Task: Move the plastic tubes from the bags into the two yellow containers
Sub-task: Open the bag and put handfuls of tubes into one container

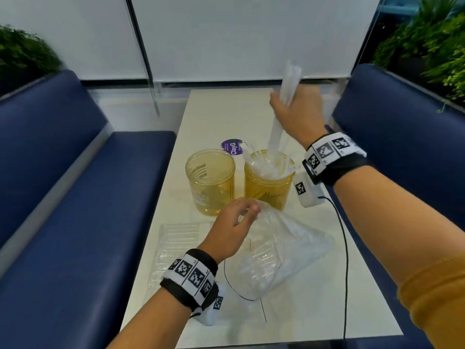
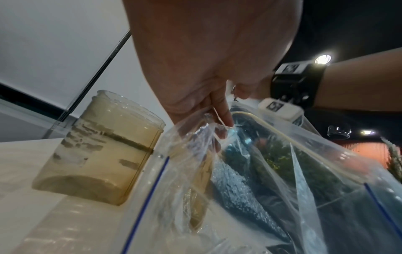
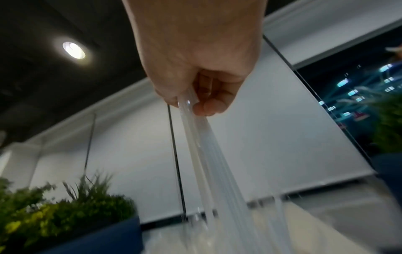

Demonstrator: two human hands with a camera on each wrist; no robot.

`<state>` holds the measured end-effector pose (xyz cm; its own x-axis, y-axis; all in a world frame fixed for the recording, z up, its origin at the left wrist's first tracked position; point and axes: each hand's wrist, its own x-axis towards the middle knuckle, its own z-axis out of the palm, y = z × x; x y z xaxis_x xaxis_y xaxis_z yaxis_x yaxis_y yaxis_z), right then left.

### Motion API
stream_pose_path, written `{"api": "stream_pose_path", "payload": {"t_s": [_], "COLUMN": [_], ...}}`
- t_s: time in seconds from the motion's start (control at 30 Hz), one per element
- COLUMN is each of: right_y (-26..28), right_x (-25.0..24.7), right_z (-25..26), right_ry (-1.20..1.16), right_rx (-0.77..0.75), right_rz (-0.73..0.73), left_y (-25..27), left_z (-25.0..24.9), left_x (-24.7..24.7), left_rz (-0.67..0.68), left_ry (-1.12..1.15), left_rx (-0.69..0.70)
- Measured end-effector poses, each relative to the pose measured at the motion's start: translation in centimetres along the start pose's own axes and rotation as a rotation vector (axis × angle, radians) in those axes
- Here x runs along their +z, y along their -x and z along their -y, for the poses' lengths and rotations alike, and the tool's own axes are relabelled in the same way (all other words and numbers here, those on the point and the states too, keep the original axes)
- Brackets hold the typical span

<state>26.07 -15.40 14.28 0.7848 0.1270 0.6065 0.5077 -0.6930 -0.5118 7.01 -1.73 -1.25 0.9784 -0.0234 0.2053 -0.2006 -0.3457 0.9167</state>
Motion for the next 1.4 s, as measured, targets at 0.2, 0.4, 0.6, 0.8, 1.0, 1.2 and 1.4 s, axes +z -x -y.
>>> {"api": "stream_pose_path", "payload": {"t_s": [0.2,0.4,0.6,0.8,1.0,1.2,1.4], "right_y": [3.0,3.8,2.2,3.0,4.8,8.7,16.8], "right_x": [4.7,3.8,3.2,4.8,1.6,-6.0,-6.8], "right_z": [-3.9,-3.6,-1.9,-2.8,-3.5,2.3,4.9], "right_ry": [0.160,0.169,0.022,0.419,0.426,0.143,0.096], "right_rx": [0.224,0.223,-0.086,-0.291,-0.264,-0.193,0.082], "right_rz": [0.346,0.328,0.098,0.591,0.488,0.146,0.760], "left_y": [0.0,-0.6,-1.1,-0.9,-1.7,-3.4,-4.6], "left_z": [-0.5,-0.8,-2.2,-4.0,-4.7,-4.9,-4.3], "left_x": [-0.3,-0.5,-0.9,-1.9,-1.9,-0.6,0.3], "left_rz": [0.021,0.032,0.050,0.133,0.206,0.227,0.144], "left_ry": [0.002,-0.025,-0.256,-0.632,-0.671,-0.579,-0.356], "left_rx": [-0.011,-0.017,0.102,0.223,0.245,0.284,0.354]}}
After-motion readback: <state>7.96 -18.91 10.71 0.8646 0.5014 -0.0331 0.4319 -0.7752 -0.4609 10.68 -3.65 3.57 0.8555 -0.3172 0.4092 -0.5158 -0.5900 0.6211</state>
